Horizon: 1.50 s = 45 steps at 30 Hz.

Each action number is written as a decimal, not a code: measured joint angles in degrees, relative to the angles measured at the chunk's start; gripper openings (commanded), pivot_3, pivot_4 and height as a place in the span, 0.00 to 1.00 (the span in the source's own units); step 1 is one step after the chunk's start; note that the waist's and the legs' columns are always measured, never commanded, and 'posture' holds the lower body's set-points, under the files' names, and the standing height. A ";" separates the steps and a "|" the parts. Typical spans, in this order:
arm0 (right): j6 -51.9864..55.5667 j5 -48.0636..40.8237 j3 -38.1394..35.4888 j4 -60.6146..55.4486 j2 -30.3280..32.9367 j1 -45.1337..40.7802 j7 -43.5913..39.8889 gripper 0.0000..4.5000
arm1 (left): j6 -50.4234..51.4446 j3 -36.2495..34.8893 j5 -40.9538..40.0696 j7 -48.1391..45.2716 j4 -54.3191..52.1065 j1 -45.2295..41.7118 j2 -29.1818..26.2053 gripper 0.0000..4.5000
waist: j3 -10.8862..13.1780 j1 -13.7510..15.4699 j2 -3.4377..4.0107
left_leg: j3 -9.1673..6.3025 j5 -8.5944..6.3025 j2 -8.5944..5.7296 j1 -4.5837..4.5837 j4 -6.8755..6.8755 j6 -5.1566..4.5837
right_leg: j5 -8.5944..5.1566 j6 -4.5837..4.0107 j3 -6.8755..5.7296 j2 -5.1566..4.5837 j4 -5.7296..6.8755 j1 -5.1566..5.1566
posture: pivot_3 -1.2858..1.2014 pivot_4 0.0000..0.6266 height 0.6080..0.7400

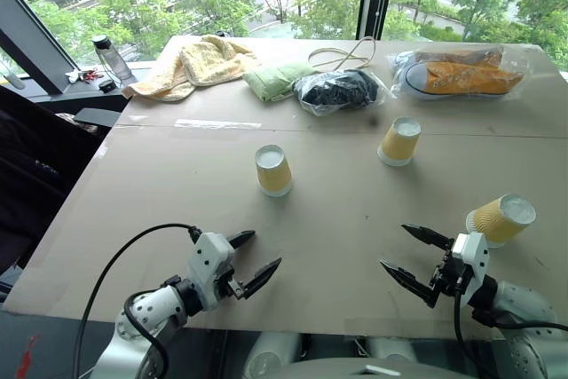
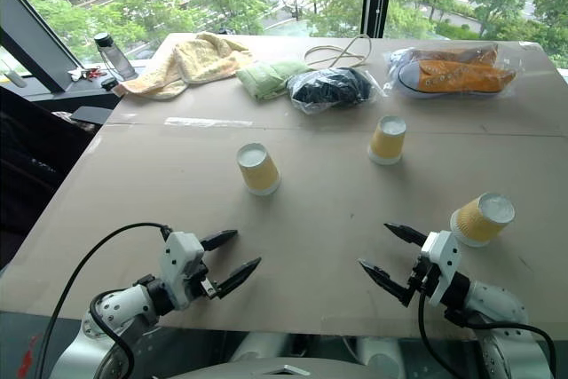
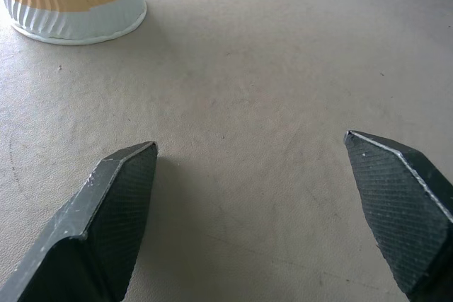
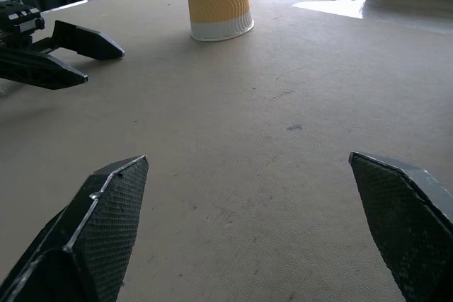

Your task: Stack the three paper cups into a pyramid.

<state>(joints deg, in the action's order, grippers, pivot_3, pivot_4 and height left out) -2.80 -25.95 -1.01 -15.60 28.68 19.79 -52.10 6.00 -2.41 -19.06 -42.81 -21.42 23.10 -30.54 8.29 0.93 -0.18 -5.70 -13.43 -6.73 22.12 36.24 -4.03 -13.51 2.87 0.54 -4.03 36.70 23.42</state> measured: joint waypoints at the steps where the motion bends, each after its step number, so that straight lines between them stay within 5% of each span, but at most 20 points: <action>1: 0.00 0.00 0.00 0.00 0.00 0.00 0.00 1.00 | 0.00 0.00 0.00 0.00 0.00 0.00 0.00 0.97 | 0.00 0.00 0.00 | 0.00 0.00 0.00 0.00 0.00 0.00 | 0.00 0.00 0.00 0.00 0.00 0.00 | 0.52 0.24 1.00; 31: -0.37 0.37 0.04 0.02 -0.60 -0.51 -0.08 1.00 | 0.76 -0.50 -1.75 -0.85 0.03 -3.59 0.48 0.97 | 0.01 0.02 -0.02 | 0.00 0.00 0.00 0.00 0.00 0.00 | 0.00 0.00 -0.01 0.00 0.00 0.00 | 0.52 0.24 1.00; 45: 1.91 -6.16 0.16 -7.52 -0.96 -6.73 -1.38 1.00 | 2.60 -6.39 -1.85 11.44 5.67 -23.66 6.87 0.97 | 0.05 0.06 -0.10 | -0.01 0.02 -0.01 -0.01 0.01 0.02 | 0.27 0.05 -0.05 0.04 0.00 0.00 | 0.52 0.24 1.00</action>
<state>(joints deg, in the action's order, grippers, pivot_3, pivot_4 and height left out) -0.88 -32.11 -0.86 -23.12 27.72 13.06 -53.48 8.59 -8.80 -20.91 -31.37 -15.75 -0.56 -23.67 8.34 0.99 -0.28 -5.71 -13.42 -6.74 22.10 36.26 -4.01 -13.24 2.92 0.50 -3.99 36.70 23.42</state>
